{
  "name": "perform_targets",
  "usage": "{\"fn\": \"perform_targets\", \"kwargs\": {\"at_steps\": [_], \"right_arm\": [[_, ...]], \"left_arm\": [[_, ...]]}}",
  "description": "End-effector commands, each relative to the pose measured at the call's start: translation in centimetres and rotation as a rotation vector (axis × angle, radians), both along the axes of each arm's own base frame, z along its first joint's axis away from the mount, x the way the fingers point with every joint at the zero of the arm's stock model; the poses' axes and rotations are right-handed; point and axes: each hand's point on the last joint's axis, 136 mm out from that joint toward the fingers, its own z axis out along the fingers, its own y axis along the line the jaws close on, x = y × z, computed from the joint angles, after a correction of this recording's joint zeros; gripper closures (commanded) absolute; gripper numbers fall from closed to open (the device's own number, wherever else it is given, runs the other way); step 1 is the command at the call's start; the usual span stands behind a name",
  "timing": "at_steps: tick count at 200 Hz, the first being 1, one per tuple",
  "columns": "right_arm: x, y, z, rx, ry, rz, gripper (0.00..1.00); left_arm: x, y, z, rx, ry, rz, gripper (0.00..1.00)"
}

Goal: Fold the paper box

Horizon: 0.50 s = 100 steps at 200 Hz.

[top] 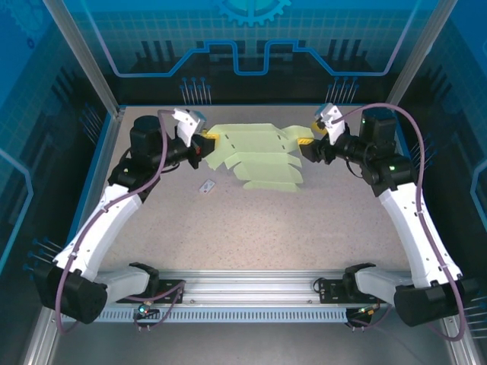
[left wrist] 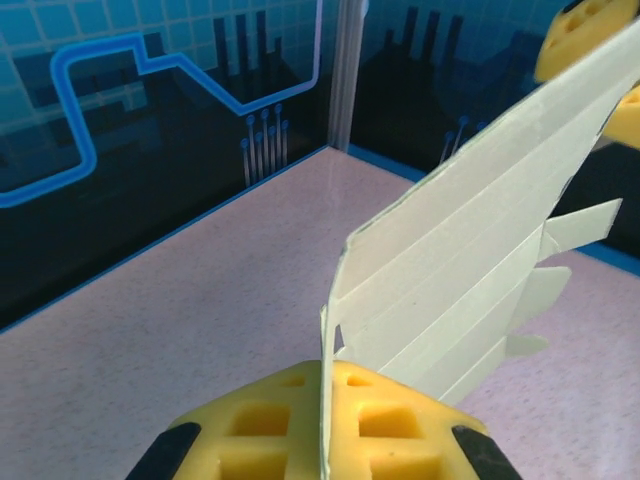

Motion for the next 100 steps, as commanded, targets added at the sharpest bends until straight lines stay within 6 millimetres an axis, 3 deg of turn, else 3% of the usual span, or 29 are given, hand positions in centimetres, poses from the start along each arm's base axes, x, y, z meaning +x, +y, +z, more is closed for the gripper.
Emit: {"fn": "perform_targets", "kwargs": {"at_steps": [1,53,100], "right_arm": [[-2.2,-0.7,3.1,-0.093,-0.125,-0.048,0.35],[-5.1,2.8,5.0,-0.167,-0.199,0.09,0.29],[-4.6,5.8,4.4,-0.197,-0.132,0.182,0.28]], "left_arm": [[0.3,0.1,-1.1,0.175,-0.017,0.046,1.0],[0.1,-1.0,-1.2,0.287,-0.027,0.056,1.0],[-0.4,-1.6,-0.6,0.341,-0.053,0.059,1.0]]}}
